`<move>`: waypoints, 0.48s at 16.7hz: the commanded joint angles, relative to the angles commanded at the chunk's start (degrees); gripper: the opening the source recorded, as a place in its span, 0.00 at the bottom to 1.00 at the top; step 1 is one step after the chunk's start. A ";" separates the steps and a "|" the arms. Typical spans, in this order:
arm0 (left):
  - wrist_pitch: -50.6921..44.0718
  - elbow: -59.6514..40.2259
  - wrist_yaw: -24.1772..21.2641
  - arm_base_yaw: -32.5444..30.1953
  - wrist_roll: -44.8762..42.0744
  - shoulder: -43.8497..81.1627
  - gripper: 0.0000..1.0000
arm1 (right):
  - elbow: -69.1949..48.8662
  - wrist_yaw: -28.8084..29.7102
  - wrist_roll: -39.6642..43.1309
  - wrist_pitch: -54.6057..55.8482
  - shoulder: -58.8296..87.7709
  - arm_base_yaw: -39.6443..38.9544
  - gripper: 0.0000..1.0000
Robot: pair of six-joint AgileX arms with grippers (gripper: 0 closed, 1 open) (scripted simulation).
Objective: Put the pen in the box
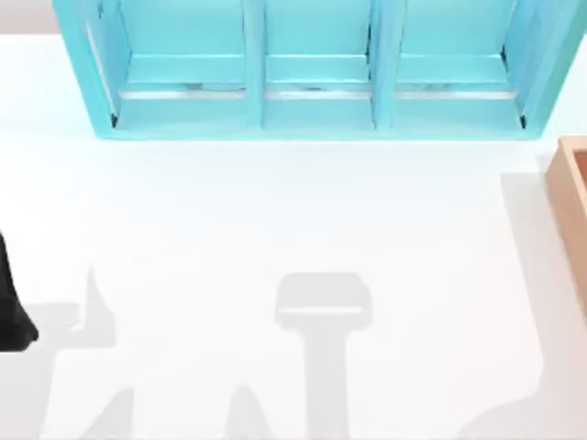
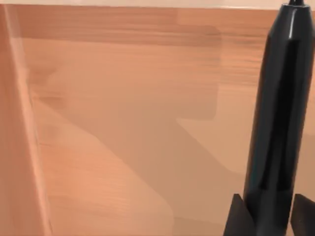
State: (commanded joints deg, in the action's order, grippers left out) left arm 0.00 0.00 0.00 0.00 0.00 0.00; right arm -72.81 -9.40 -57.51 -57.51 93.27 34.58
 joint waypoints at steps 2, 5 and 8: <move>0.00 0.00 0.00 0.00 0.00 0.00 1.00 | 1.37 0.44 -0.59 1.23 0.12 -1.32 0.00; 0.00 0.00 0.00 0.00 0.00 0.00 1.00 | 5.01 1.51 -2.48 4.75 0.32 -4.47 0.00; 0.00 0.00 0.00 0.00 0.00 0.00 1.00 | 8.69 1.98 -4.71 9.18 0.75 -6.81 0.00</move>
State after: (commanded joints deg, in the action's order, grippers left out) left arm 0.00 0.00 0.00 0.00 0.00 0.00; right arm -64.12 -7.42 -62.22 -48.34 94.02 27.77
